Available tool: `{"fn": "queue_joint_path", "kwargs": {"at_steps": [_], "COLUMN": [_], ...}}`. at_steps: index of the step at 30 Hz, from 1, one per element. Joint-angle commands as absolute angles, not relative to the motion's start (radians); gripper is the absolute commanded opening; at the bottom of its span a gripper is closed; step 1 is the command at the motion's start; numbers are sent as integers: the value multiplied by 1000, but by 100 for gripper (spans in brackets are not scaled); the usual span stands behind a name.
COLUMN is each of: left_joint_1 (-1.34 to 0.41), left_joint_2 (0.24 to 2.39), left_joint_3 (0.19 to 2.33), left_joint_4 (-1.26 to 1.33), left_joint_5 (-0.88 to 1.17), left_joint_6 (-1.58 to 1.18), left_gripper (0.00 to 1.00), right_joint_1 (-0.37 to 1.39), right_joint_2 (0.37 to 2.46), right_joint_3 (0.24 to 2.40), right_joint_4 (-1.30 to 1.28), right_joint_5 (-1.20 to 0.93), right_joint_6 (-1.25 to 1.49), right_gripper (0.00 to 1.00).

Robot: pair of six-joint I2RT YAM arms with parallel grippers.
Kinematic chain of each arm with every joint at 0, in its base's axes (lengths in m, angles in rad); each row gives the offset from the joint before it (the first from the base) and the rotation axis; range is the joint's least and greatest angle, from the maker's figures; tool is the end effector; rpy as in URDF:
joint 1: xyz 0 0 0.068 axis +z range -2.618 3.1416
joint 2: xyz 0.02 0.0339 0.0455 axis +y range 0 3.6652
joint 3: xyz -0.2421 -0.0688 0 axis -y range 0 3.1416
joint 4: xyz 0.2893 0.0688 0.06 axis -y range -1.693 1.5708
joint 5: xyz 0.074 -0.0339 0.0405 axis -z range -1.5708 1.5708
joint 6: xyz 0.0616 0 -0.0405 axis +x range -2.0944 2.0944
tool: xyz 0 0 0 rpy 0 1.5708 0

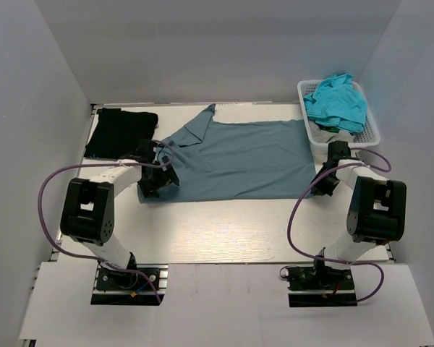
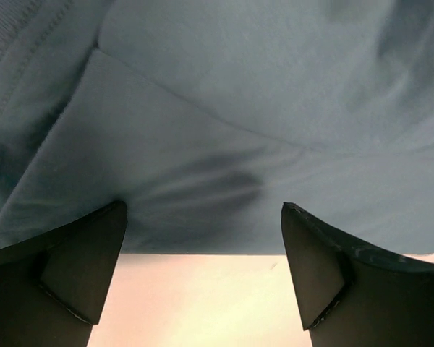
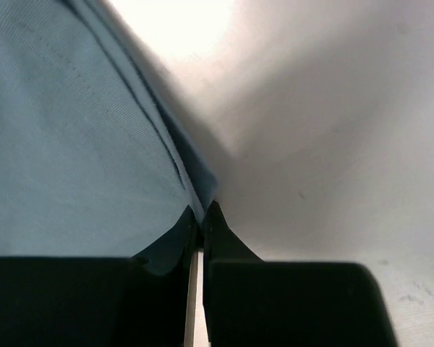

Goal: Fold and stack the t-shirts
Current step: Fold the flattened tshirt in 1/3 of the way

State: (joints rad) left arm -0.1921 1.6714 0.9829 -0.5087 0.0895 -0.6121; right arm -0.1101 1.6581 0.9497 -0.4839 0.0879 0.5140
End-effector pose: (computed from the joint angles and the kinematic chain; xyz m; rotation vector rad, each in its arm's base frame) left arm 0.3476 -0.0732 0.0909 -0.5634 2.7577 -0.3242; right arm 0.3471 -0.0438 0.0862 0.8674 2.6134 -0.0128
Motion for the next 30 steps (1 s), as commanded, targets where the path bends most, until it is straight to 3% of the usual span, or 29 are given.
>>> {"fn": "queue_joint_path", "kwargs": {"at_steps": [1, 7, 9, 14, 17, 18, 20, 21, 22, 30], "left_joint_1": [-189, -210, -210, -219, -210, -210, -210, -210, -210, -210], "left_joint_2": [1617, 1415, 1362, 1119, 1068, 1068, 1106, 1124, 1165, 1493], "left_joint_3": [856, 642, 621, 722, 811, 863, 925, 987, 1017, 1259], "left_joint_4": [-762, -903, -936, -1225, -1266, -1276, -1250, -1227, -1195, -780], "left_joint_5": [18, 132, 254, 169, 141, 121, 81, 72, 72, 72], "left_joint_6": [-655, -784, -801, -836, -836, -827, -796, -782, -761, -554], "left_gripper": [99, 99, 99, 100, 100, 100, 100, 100, 100, 100], "right_joint_1": [-147, -176, -176, -179, -178, -175, -170, -170, -169, -146], "right_joint_2": [1599, 1418, 1361, 1152, 1094, 1085, 1069, 1072, 1069, 1164], "right_joint_3": [836, 700, 652, 670, 722, 742, 761, 787, 796, 979], "right_joint_4": [-581, -675, -704, -788, -844, -845, -824, -818, -798, -775], "right_joint_5": [141, -33, -46, 34, 51, 23, 11, -20, -18, 9], "right_joint_6": [520, 519, 525, 555, 552, 542, 502, 496, 471, 445], "right_gripper": [0, 0, 0, 0, 17, 35, 61, 84, 90, 90]}}
